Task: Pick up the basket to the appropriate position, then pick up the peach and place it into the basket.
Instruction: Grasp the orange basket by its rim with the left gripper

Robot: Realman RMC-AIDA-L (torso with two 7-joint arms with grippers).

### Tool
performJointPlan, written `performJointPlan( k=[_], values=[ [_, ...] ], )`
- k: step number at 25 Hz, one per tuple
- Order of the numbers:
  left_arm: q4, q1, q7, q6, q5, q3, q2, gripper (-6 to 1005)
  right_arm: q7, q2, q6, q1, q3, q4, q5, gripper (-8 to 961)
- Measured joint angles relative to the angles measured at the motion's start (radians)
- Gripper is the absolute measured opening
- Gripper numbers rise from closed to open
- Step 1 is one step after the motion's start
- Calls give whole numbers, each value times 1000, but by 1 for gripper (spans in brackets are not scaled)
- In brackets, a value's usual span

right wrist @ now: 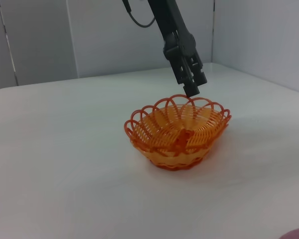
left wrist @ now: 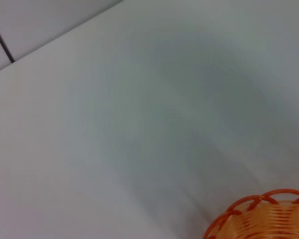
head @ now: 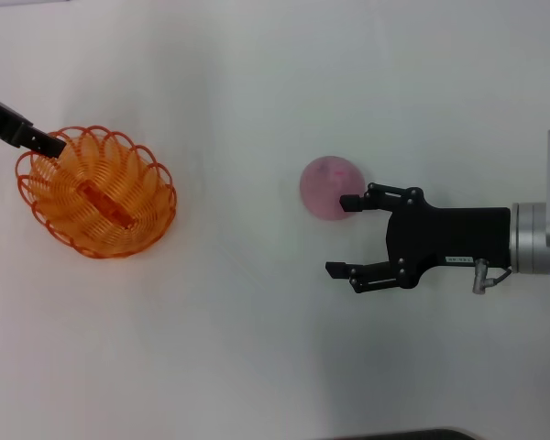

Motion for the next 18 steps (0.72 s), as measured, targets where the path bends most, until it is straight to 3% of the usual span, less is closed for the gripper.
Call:
performJointPlan(
  k=[9, 18],
  values=[
    [-35, -8, -12, -15, 4, 78, 1, 779, 0, 0, 1, 8, 0, 1, 1, 946],
    [-113, -9, -41, -111, 5, 167, -1, 778, 0, 0, 1, 10, 0, 1, 2, 946]
  ],
)
